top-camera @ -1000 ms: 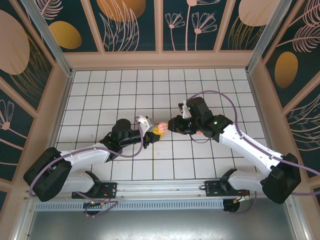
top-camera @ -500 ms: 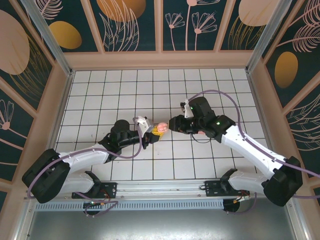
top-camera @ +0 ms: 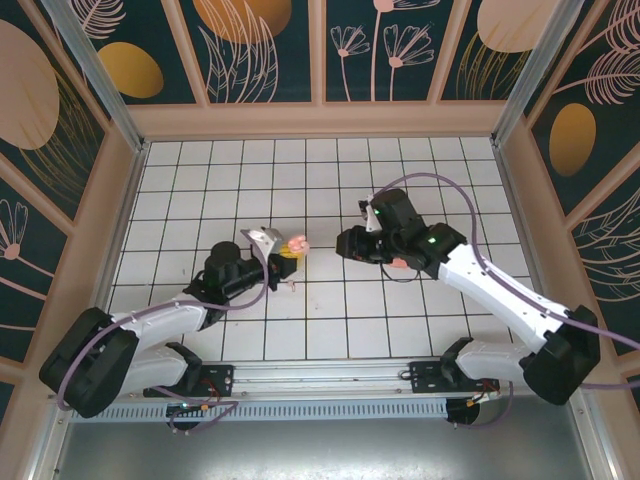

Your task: Insert the wireless bluetooth earbuds into the charging case

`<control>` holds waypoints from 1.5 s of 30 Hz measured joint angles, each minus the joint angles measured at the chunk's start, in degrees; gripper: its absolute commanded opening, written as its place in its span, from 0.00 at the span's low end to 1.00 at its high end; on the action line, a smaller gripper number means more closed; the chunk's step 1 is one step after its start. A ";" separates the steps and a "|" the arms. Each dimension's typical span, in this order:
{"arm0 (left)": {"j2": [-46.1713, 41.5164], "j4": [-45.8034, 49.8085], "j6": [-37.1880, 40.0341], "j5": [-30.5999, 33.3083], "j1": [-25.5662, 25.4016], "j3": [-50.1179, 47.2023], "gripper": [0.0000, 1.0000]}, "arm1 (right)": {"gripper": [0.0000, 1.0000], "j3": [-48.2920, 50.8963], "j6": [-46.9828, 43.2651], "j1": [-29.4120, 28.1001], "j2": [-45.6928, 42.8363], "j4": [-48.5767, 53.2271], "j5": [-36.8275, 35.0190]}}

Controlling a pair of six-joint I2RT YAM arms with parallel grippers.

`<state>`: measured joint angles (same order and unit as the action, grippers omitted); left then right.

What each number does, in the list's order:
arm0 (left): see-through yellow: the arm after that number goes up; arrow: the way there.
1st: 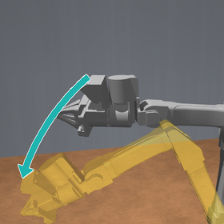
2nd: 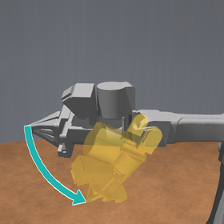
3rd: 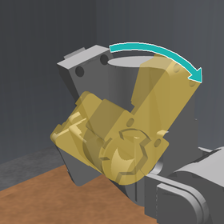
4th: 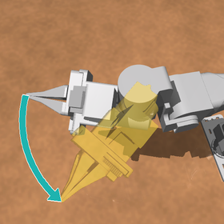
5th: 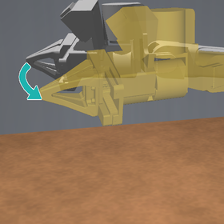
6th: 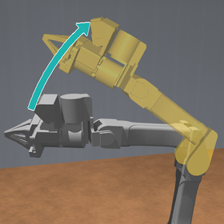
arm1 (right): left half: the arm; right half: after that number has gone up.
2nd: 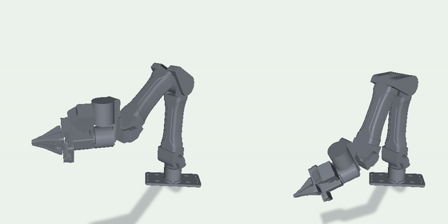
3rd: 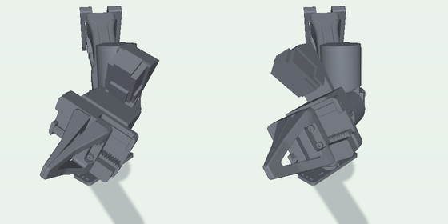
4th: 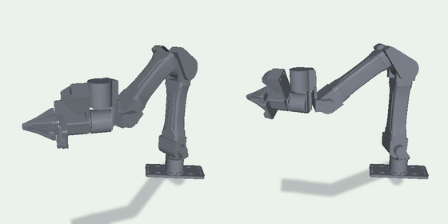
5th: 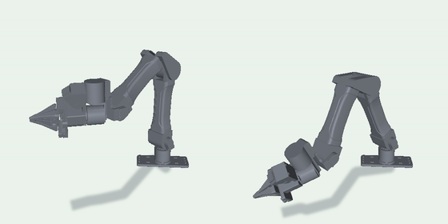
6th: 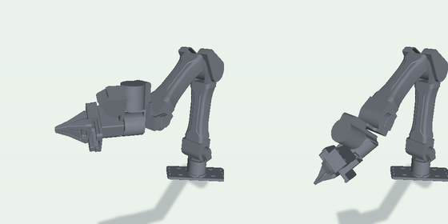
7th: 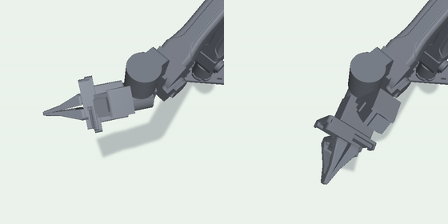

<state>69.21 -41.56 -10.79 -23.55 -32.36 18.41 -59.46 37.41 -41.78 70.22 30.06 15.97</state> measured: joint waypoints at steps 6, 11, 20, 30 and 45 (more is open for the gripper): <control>-2.21 -0.24 -7.39 1.88 9.86 -3.69 0.10 | 0.32 -4.17 -2.03 -4.04 10.27 1.25 -3.15; -4.37 -0.24 -13.49 3.69 16.17 -7.58 0.10 | 0.32 -9.44 -4.74 -7.30 20.20 1.62 -4.55; -9.94 0.02 -17.88 5.66 18.51 -9.94 0.10 | 0.33 -18.60 -10.45 -12.02 36.09 2.62 -5.51; -13.77 3.26 -18.23 7.30 18.51 -10.80 0.10 | 0.32 -26.62 -15.10 -14.29 45.33 5.33 -6.12; -15.61 4.76 -18.21 7.78 18.56 -10.84 0.10 | 0.33 -30.14 -18.05 -15.10 50.93 8.87 -9.38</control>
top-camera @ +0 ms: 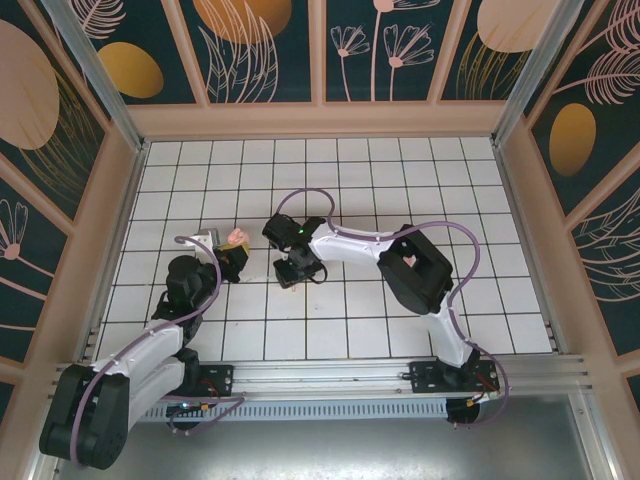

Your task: Insert the wireless bluetooth earbuds into the charging case

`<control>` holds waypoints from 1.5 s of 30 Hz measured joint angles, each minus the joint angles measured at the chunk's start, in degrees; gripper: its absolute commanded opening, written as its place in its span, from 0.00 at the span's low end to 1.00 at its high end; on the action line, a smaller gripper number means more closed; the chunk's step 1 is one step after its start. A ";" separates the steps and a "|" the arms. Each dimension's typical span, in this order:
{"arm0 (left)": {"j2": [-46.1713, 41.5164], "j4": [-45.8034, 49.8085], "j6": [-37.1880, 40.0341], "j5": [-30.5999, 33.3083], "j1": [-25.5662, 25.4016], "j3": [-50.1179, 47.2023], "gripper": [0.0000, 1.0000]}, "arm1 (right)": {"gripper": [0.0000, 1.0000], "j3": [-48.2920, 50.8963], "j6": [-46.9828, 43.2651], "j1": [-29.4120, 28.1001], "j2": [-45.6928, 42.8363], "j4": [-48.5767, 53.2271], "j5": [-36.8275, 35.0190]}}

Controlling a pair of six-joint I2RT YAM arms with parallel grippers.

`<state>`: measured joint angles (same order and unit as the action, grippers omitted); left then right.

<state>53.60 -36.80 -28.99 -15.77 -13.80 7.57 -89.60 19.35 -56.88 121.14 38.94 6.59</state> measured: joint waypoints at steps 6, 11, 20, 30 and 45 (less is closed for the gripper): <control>0.00 0.02 0.00 0.00 0.00 -0.02 0.09 | 0.31 -0.02 0.00 -0.28 0.44 0.15 -0.13; -0.48 0.24 0.02 0.00 0.00 -0.11 0.09 | 0.29 -0.02 0.00 -0.28 0.66 0.13 -0.17; -1.25 0.70 0.39 0.00 0.00 -0.20 0.10 | 0.24 -0.02 0.02 -0.28 0.74 0.15 -0.63; -0.55 0.96 1.99 -2.19 0.00 -0.20 0.10 | 0.22 5.11 0.22 -0.28 -2.58 -3.39 -0.85; 12.87 -3.72 6.54 -21.33 -3.54 5.70 0.10 | 0.21 20.35 -2.78 1.88 -29.99 -13.42 -6.29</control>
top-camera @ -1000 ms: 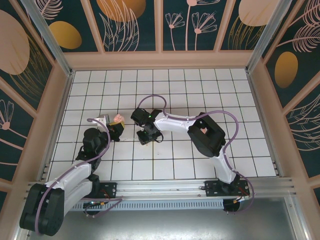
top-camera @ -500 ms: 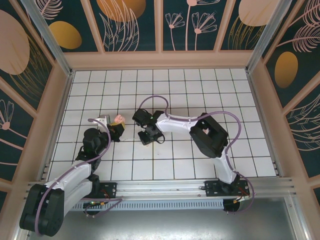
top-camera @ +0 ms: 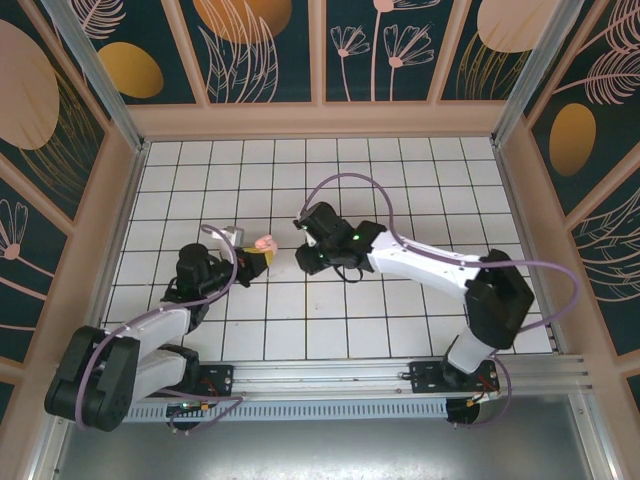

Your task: Insert the wireless bluetooth earbuds into the charging case

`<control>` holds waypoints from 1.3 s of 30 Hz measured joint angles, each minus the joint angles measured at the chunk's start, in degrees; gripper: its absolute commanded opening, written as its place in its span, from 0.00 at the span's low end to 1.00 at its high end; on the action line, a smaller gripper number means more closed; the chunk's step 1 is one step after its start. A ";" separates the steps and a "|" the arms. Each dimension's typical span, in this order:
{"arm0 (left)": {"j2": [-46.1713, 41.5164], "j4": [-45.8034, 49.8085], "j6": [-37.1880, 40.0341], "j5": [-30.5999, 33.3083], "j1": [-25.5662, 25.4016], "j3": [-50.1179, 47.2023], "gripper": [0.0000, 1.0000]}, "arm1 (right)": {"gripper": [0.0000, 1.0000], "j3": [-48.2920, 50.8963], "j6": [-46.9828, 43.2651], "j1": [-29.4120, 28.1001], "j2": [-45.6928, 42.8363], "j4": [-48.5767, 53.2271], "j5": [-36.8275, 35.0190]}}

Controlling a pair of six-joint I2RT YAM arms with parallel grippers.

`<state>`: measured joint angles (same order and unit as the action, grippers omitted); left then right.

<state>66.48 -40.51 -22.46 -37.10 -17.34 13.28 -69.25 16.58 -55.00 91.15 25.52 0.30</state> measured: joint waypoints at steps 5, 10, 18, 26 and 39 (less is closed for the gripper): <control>3.52 0.26 4.70 -3.91 -5.42 4.52 0.10 | 0.21 0.87 -4.96 0.00 -6.19 -0.44 -2.21; 6.01 0.07 8.24 -7.65 -6.91 6.78 0.10 | 0.21 1.16 -10.45 0.00 -11.67 -1.51 -3.61; 10.36 0.55 13.09 -12.87 -10.54 11.69 0.10 | 0.21 2.49 -17.64 -0.22 -15.04 -3.43 -3.69; 11.50 1.99 15.43 -15.65 -11.34 14.10 0.10 | 0.21 3.63 -21.66 -1.86 -15.04 -3.96 -2.91; 11.34 2.23 15.61 -17.16 -11.52 14.19 0.10 | 0.21 4.57 -23.85 -2.38 -15.04 -5.68 -2.91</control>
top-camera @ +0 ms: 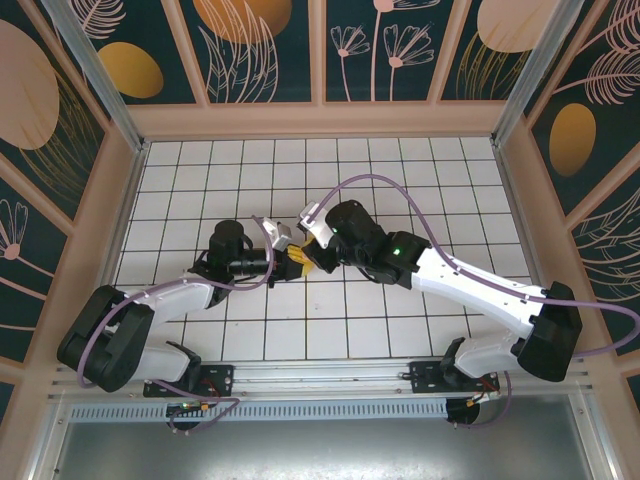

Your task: Insert the wireless bluetooth earbuds into the charging case

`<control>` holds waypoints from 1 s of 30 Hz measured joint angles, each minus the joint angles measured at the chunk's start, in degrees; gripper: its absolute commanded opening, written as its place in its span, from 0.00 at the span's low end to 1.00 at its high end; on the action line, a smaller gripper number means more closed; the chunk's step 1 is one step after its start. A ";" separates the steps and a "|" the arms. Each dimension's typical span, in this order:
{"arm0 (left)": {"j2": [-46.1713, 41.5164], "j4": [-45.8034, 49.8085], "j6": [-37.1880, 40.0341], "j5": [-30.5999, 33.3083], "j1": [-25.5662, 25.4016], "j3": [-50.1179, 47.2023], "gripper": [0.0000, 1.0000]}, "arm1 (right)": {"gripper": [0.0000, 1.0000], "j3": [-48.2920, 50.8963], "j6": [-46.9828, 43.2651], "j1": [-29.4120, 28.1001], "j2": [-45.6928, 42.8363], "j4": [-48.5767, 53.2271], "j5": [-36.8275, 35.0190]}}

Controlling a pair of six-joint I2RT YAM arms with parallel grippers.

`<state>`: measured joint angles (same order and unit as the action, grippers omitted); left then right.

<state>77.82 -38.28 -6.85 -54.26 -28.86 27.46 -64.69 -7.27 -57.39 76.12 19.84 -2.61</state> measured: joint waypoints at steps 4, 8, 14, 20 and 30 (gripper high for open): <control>-0.68 -0.04 -0.24 -0.74 0.00 0.00 0.10 | 0.21 0.61 -0.22 0.00 0.00 -0.22 -0.39; -1.07 -0.04 -0.37 -1.01 0.02 0.00 0.10 | 0.21 1.14 -0.37 -0.02 0.02 -0.15 -0.61; -1.09 -0.07 -1.16 -1.25 0.00 0.00 0.10 | 0.20 1.46 -0.37 -0.55 0.07 -0.44 -1.31; -1.46 -0.07 -1.70 -1.33 0.00 0.00 0.10 | 0.20 1.46 -0.37 -1.01 0.11 -0.87 -2.54; -1.81 -0.52 -2.43 -1.53 -0.04 0.00 0.10 | 0.20 1.97 -0.35 -2.73 0.37 -1.66 -4.04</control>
<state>76.01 -38.81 -9.28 -55.79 -28.91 27.46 -62.72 -7.62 -60.12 76.49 18.17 -6.66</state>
